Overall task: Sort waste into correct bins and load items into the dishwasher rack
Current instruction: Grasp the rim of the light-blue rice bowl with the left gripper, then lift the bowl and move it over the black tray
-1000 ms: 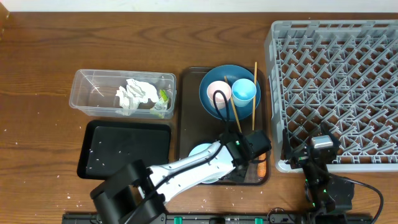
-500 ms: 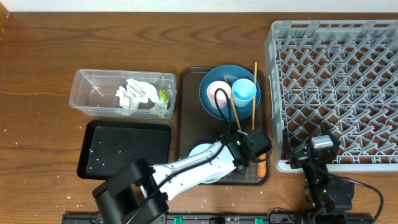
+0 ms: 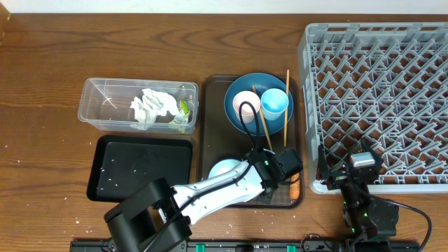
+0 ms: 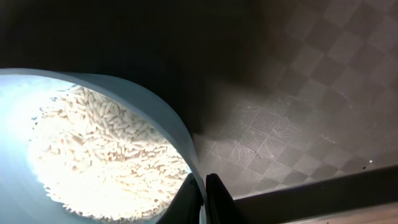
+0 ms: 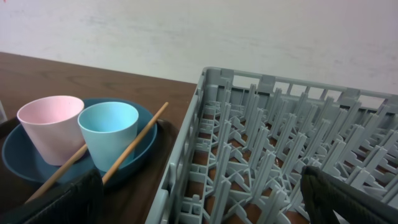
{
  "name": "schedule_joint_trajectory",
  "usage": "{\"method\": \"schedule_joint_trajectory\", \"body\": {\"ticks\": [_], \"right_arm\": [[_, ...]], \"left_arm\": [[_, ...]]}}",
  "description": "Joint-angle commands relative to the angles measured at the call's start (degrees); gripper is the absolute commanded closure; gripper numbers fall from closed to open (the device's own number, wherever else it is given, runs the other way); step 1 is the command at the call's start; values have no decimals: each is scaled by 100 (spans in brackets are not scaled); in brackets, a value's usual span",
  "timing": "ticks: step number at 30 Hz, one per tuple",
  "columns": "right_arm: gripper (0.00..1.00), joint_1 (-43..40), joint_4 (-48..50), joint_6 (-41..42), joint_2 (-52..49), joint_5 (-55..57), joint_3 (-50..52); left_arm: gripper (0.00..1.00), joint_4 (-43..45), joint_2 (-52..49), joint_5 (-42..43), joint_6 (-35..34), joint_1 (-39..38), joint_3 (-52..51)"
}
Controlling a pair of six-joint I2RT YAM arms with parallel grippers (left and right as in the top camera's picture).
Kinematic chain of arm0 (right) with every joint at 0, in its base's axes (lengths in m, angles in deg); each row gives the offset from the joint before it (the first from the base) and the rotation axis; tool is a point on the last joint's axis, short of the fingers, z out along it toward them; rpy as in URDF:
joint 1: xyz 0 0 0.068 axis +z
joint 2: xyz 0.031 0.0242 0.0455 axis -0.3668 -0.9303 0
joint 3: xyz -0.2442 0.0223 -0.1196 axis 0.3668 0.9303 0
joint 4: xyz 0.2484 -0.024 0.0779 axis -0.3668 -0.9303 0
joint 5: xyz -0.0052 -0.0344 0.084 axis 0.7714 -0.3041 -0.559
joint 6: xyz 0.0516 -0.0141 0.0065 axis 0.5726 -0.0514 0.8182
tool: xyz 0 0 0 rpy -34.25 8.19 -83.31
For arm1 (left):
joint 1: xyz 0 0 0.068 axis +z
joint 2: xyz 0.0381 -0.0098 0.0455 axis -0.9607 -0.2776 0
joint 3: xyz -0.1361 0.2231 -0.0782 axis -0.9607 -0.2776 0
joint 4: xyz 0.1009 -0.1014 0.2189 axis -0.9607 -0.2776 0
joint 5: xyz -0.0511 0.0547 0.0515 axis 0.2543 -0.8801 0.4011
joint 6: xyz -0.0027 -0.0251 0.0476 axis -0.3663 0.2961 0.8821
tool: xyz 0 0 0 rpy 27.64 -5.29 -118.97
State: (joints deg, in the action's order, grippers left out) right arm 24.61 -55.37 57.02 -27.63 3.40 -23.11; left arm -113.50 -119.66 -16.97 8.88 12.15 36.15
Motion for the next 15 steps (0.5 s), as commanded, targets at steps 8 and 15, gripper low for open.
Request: {"method": "schedule_joint_trajectory", "body": {"ticks": [8,15], "right_arm": [[1,31,-20,-33,31,-7,9],[1,31,-20,-33,31,-7,9]], "left_arm": [[94,-136,310,-114,173,103,61],[94,-522,1204,-107,461,723,79]]}}
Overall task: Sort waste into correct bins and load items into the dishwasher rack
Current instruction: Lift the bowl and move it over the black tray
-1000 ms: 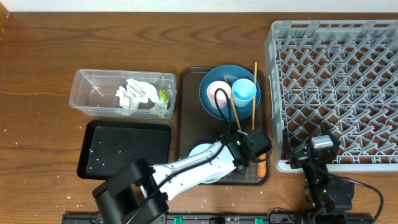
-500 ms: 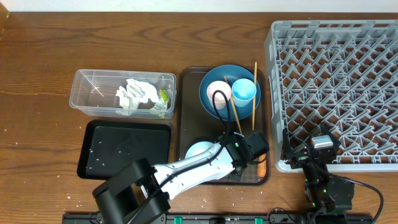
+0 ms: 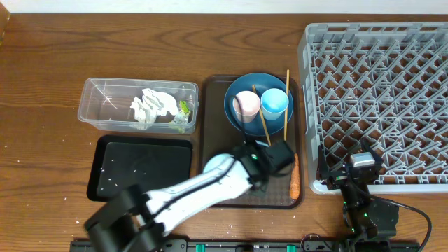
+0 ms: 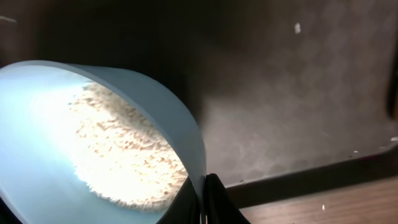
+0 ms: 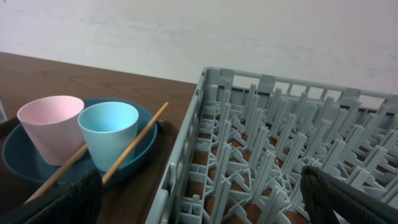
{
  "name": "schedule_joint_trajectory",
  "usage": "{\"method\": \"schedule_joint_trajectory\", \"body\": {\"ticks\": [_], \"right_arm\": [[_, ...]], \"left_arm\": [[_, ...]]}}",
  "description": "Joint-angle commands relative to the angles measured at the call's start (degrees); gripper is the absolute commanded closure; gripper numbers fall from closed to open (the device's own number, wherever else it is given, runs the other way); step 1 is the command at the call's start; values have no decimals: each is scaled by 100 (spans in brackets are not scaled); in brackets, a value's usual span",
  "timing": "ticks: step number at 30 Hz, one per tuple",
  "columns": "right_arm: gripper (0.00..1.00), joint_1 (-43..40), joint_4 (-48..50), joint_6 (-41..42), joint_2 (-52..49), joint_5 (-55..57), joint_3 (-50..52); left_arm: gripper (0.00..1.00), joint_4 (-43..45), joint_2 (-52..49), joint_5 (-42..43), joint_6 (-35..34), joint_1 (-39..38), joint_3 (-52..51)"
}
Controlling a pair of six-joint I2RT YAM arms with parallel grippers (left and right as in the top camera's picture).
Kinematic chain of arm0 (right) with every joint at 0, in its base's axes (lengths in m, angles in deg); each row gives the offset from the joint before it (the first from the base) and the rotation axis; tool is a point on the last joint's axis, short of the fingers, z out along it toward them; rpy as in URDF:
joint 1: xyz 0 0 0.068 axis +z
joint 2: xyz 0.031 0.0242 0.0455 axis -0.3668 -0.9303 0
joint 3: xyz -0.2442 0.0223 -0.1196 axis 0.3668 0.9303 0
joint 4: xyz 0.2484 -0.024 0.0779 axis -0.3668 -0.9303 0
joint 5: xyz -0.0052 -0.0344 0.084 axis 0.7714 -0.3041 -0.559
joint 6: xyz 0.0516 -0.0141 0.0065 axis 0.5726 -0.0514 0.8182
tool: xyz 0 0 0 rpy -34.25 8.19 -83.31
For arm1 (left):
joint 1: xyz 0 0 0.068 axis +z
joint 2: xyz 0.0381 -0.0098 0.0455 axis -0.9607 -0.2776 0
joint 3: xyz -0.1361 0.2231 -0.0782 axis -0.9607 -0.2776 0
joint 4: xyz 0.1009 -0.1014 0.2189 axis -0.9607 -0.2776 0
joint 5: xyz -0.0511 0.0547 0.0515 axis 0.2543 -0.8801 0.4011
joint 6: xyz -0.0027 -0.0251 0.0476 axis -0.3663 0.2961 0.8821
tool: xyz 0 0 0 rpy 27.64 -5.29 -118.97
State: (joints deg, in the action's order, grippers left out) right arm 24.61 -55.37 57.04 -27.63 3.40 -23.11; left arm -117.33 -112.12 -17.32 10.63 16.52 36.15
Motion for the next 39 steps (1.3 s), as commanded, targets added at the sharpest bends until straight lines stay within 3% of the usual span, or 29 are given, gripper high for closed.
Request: {"method": "schedule_joint_trajectory", "body": {"ticks": [1,17,33,39], "right_arm": [[1,31,-20,-35,31,-4,9],[1,31,-20,-35,31,-7,9],[1,31,-20,-35,31,-4,9],[1,31,-20,-35,31,-7,9]], "left_arm": [[94,-225,599,-72,345,415,79],[94,-1209,2256,127,1248,3106,79],[94,-1239,2269,2778,2892,5936,-372],[94,-1222,2273,4221,3788,7003,-778]]}}
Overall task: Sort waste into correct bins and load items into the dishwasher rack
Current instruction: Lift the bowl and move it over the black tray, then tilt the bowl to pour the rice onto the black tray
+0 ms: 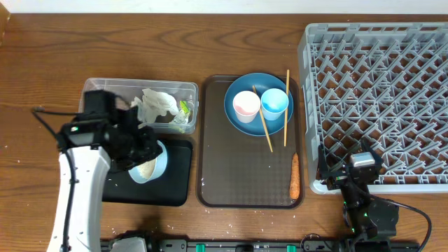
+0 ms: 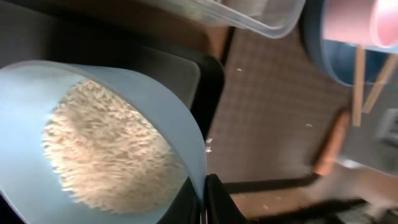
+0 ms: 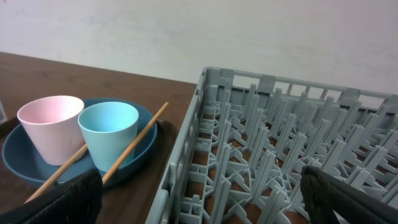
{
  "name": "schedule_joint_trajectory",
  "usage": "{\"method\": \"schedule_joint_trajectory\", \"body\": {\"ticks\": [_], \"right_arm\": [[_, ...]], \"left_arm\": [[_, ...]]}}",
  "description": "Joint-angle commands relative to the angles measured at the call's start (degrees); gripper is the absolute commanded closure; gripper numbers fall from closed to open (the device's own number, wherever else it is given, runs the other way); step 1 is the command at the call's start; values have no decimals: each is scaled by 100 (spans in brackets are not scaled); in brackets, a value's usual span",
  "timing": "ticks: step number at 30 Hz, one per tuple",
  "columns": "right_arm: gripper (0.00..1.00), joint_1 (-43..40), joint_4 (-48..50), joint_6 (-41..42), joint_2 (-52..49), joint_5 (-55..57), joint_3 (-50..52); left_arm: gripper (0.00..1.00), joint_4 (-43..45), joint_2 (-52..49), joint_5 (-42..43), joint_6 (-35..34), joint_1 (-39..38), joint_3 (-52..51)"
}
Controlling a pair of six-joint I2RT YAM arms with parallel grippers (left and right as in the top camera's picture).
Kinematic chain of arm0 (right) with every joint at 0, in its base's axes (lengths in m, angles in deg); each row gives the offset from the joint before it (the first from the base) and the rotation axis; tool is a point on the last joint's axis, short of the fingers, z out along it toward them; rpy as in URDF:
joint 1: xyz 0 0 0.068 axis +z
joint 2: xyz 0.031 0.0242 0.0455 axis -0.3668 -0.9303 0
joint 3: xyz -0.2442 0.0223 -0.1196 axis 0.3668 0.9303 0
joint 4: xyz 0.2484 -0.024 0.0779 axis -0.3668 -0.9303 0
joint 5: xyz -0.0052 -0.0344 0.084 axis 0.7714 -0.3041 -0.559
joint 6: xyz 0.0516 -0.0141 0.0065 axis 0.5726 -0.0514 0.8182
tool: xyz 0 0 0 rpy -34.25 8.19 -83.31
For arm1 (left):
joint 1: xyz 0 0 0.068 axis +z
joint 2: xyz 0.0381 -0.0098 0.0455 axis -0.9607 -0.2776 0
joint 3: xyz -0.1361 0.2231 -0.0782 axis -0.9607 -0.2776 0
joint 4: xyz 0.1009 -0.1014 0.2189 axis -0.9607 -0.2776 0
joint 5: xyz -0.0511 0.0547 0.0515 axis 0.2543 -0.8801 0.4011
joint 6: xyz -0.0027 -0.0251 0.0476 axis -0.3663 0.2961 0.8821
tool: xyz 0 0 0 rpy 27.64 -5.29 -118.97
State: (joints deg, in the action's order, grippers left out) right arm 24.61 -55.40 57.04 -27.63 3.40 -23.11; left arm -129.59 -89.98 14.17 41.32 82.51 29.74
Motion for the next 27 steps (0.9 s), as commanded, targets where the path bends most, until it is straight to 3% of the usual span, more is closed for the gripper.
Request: {"method": "schedule_joint_trajectory", "body": {"ticks": [1,5,13,23,27], "right_arm": [[1,31,-17,-35,31,-4,9],[1,31,-17,-35,31,-4,9],[1,31,-17,-35,31,-4,9],[1,31,-17,-35,31,-4,9],[1,31,-17,-35,31,-7,9]], "left_arm": [[94,4,61,1311,859,592,-199],[94,0,61,2380,1493,1530,-533],[94,-42,52,3748,2597,3235,-1226],[94,-177,52,4739,2632,3534,-1355],[94,-179,52,4760,2632,3534,-1355]]}}
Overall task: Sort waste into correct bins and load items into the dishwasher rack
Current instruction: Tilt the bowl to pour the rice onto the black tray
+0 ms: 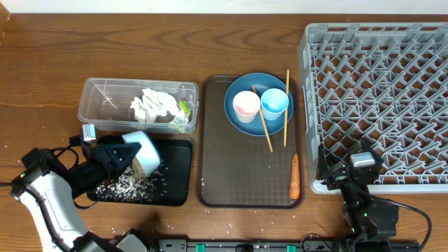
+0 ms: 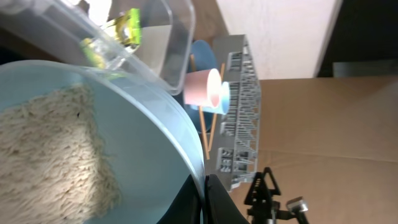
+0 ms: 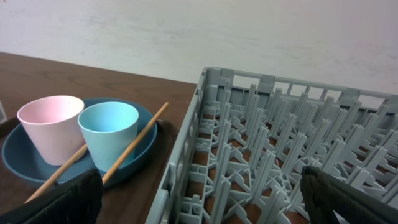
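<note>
My left gripper [image 1: 120, 157] is shut on the rim of a light blue bowl [image 1: 142, 150], which is tipped on its side over the black tray [image 1: 178, 168]. Rice [image 1: 133, 186] lies scattered on that tray, and more rice [image 2: 50, 149] still sits in the bowl [image 2: 143, 155]. My right gripper [image 3: 199, 202] is open and holds nothing, low at the front edge of the grey dishwasher rack [image 1: 378, 84]. A pink cup [image 1: 246, 105], a blue cup [image 1: 274, 102] and two chopsticks [image 1: 285, 105] rest on the dark blue plate [image 1: 238, 87].
A carrot [image 1: 294, 184] lies on the brown tray [image 1: 213, 175] near its right rim. A clear bin [image 1: 98, 94] behind the black tray holds crumpled tissue [image 1: 152, 105] and a green scrap. Loose grains dot the table at the left.
The bowl was upright over the black tray, full of rice. Now it is tipped on its side and rice lies on the tray. The left arm now reaches in from the lower left.
My left gripper was shut on the rice bowl at the front of the brown tray, then held it there slightly moved. Later the bowl was over the black tray, and now it is tipped with rice spilled there. The right arm has stayed still.
</note>
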{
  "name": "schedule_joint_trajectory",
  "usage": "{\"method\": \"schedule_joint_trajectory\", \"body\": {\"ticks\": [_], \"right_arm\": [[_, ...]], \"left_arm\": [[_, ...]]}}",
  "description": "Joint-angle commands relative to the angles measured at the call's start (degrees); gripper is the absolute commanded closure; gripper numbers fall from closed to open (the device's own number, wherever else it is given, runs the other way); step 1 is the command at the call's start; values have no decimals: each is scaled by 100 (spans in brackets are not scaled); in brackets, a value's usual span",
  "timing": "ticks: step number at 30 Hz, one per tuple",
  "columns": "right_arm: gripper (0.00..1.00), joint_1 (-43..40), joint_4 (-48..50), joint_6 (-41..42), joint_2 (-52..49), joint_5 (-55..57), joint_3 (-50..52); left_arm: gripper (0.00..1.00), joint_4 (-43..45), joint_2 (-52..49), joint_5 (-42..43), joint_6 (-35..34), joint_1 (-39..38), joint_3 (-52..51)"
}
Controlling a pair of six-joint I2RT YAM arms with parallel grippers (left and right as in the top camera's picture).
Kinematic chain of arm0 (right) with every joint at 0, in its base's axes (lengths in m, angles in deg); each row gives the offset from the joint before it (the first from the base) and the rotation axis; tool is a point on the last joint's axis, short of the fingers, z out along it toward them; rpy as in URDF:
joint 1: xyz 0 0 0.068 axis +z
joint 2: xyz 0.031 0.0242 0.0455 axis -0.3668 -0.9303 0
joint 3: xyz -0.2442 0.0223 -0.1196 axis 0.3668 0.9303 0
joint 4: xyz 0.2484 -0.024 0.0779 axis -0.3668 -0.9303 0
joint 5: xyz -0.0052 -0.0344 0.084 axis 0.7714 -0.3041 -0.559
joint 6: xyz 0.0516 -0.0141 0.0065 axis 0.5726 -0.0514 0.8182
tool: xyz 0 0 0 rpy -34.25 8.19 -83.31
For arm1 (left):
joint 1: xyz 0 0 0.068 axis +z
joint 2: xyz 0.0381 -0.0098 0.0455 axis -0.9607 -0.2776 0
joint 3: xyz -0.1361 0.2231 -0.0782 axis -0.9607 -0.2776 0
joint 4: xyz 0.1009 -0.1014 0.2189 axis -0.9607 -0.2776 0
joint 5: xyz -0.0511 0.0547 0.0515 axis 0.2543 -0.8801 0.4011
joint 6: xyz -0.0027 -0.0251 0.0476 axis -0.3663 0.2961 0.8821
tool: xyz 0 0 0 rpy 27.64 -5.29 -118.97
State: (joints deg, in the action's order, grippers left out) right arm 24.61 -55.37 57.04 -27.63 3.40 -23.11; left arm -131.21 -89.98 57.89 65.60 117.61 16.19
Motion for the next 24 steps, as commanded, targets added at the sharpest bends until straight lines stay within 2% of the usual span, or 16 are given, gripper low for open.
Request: {"method": "schedule_joint_trajectory", "body": {"ticks": [1,10,18,24], "right_arm": [[1,31,-20,-35,31,-7,9],[1,31,-20,-35,31,-4,9],[1,31,-20,-35,31,-4,9],[1,31,-20,-35,31,-4,9]], "left_arm": [[94,-24,52,396,201,24,0],[93,-94,52,1233,197,24,0],[94,-581,52,1244,201,24,0],[93,-400,52,1241,197,22,0]]}}
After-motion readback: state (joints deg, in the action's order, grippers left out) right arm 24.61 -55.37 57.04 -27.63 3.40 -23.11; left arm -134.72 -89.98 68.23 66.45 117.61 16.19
